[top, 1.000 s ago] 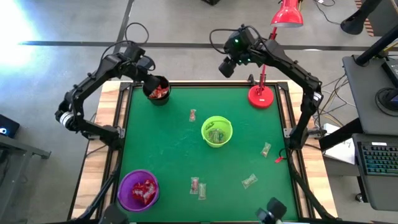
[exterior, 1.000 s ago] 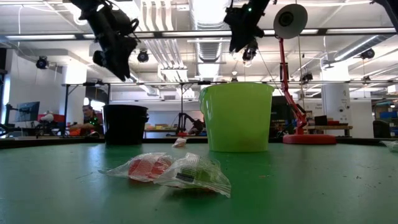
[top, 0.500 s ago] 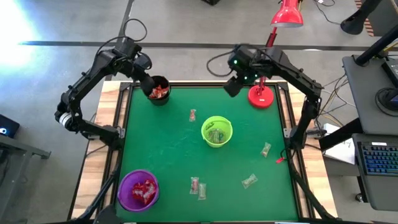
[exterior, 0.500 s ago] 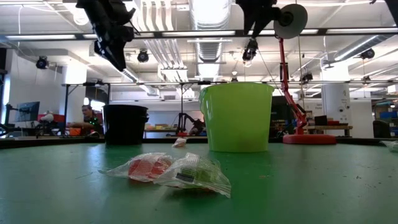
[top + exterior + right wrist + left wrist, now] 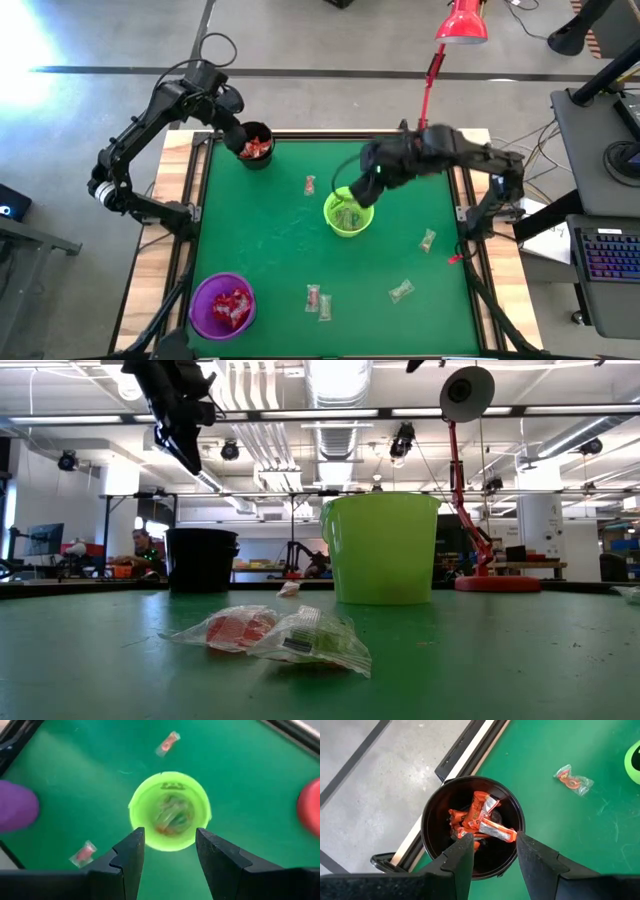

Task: Sort candy
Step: Put the green gummy into the green bucket

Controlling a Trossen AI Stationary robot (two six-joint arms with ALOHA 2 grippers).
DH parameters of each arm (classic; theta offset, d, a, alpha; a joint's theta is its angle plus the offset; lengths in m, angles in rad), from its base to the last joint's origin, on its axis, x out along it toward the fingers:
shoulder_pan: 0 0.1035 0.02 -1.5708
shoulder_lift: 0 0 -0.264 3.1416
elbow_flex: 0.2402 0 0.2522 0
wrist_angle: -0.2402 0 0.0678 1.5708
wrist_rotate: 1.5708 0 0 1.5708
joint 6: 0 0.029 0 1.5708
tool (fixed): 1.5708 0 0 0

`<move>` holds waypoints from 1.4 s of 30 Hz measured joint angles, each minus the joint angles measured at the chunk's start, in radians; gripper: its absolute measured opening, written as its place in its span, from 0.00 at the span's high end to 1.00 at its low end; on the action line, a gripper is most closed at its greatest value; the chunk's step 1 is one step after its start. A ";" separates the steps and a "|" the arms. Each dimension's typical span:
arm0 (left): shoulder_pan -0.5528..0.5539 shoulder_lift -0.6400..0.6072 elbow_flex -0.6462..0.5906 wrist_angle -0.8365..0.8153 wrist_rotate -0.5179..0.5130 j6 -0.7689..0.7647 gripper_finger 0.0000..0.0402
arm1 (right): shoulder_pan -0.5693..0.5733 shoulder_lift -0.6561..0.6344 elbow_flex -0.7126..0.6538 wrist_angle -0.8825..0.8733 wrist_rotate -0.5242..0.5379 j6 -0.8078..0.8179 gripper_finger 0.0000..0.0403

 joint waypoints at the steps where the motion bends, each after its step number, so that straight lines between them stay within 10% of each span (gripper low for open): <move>1: 0.000 0.000 0.000 0.001 0.000 0.000 0.67 | 0.026 0.000 -0.009 0.001 0.017 0.041 0.58; 15: 0.000 -0.001 -0.001 -0.007 0.000 0.006 0.67 | 0.300 0.002 -0.283 0.009 0.045 0.610 0.58; 28: 0.000 -0.001 -0.001 -0.006 0.001 0.006 0.67 | 0.338 0.002 -0.471 0.297 0.030 0.437 0.58; 42: 0.000 -0.001 -0.001 -0.010 0.002 0.001 0.67 | 0.325 0.002 -0.572 0.304 -0.001 0.611 0.58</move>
